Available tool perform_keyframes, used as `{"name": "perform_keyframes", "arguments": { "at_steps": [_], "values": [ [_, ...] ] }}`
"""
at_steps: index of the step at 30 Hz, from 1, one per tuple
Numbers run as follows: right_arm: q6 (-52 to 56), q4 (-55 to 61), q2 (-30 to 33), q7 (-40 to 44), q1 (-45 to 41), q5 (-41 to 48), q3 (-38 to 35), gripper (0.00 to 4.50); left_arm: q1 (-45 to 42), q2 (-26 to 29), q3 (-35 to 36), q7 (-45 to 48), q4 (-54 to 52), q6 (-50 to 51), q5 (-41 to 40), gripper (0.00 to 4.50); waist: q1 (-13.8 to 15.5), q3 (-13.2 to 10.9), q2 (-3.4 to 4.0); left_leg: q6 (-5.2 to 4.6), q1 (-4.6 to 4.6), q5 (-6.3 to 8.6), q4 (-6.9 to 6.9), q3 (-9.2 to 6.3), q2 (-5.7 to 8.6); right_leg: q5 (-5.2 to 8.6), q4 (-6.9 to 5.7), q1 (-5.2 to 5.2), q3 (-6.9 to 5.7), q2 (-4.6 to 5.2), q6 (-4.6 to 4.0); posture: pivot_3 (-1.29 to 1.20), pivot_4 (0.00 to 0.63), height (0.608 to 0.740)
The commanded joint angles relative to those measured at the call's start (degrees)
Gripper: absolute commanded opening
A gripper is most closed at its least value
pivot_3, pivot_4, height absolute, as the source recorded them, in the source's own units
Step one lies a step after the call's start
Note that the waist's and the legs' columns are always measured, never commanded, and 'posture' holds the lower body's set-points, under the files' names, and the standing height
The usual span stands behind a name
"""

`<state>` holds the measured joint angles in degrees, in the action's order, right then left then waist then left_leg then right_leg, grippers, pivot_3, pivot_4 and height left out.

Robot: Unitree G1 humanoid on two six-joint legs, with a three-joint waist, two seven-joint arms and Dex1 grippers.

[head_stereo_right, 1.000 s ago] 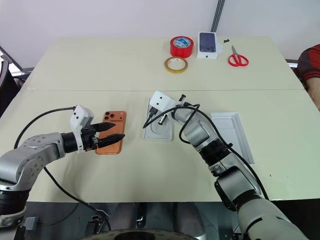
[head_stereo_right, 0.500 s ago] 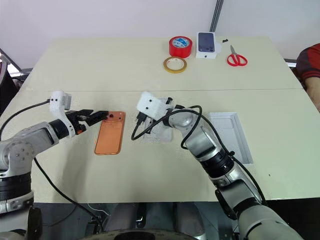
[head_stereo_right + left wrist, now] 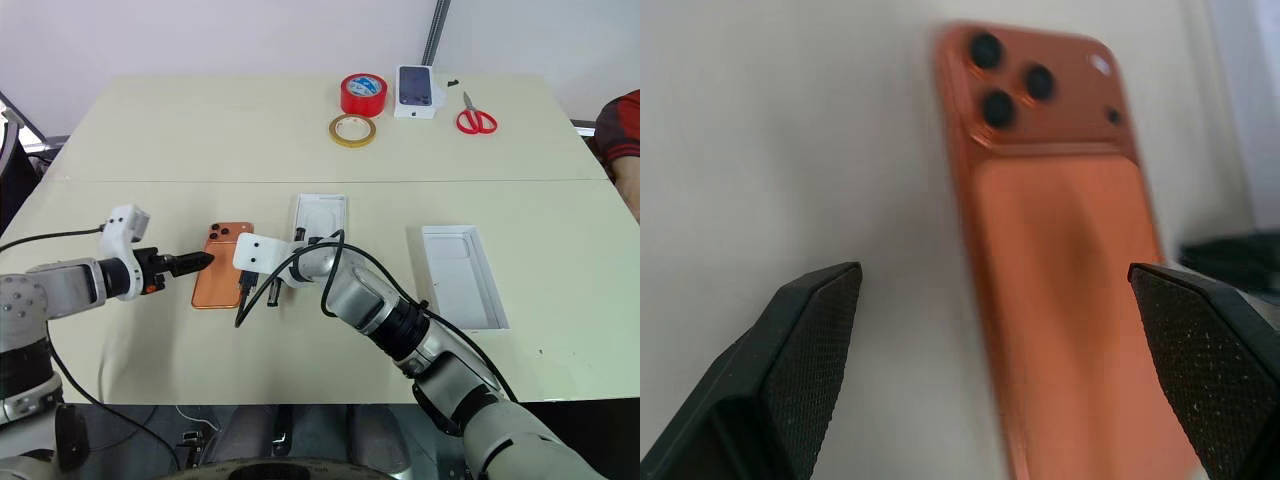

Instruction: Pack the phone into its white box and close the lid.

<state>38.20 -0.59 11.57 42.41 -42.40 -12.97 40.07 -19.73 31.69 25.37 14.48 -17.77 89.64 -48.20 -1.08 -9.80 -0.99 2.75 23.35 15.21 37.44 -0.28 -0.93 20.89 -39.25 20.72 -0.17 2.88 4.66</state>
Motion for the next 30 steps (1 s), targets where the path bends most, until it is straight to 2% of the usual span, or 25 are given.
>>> {"name": "perform_keyframes", "arguments": {
  "at_steps": [1, 9, 16, 25, 30],
  "values": [
    [-1.6, -0.6, -1.5, 0.6, -1.1, -0.6, 0.8, 0.00, 2.6, -2.3, -1.3, -0.4, -1.1, 2.9, -4.7, 4.48, 0.0, 0.0, 0.04, 0.00, -0.01, 0.00, 0.00, 0.00, 0.00, 0.00, 0.00, -0.01, 0.00, 0.00, 0.00, 0.00, 0.150, 0.740],
    [-2.6, -1.2, -1.6, 1.3, -0.9, -1.1, 0.0, 0.00, 4.4, -6.2, -1.7, -5.4, -1.2, 2.9, -13.6, 4.48, 0.2, 0.2, 0.03, 0.00, -0.07, 0.01, 0.00, 0.00, 0.02, 0.00, 0.04, -0.09, 0.00, 0.04, 0.00, 0.00, 0.150, 0.740],
    [-2.3, -0.9, -1.8, 1.4, -0.2, -1.7, -0.3, 0.00, 1.9, -8.1, -0.3, -9.4, 0.6, 2.9, -20.2, 4.48, 0.5, 0.2, 0.02, -0.01, -0.10, 0.01, 0.01, -0.02, 0.04, 0.00, 0.05, -0.16, -0.02, 0.06, 0.00, 0.00, 0.150, 0.740],
    [-2.1, -0.6, -2.0, 1.4, 0.7, -2.2, -0.9, 0.00, -0.6, -8.5, 2.0, -14.3, 4.4, 2.9, -25.2, 4.48, 0.5, 0.2, 0.02, 0.00, -0.10, 0.00, 0.01, -0.05, 0.07, 0.00, 0.05, -0.16, -0.03, 0.07, 0.00, 0.00, 0.150, 0.740],
    [-2.1, -0.5, -2.2, 1.4, 1.0, -2.3, -1.0, 0.00, -1.5, -10.6, 2.7, -17.9, 5.1, 2.9, -28.2, 4.48, 0.2, 0.2, -0.07, 0.01, -0.08, 0.00, 0.02, -0.05, 0.07, 0.00, 0.05, -0.15, -0.03, 0.06, 0.00, 0.00, 0.150, 0.740]
  ]
}}
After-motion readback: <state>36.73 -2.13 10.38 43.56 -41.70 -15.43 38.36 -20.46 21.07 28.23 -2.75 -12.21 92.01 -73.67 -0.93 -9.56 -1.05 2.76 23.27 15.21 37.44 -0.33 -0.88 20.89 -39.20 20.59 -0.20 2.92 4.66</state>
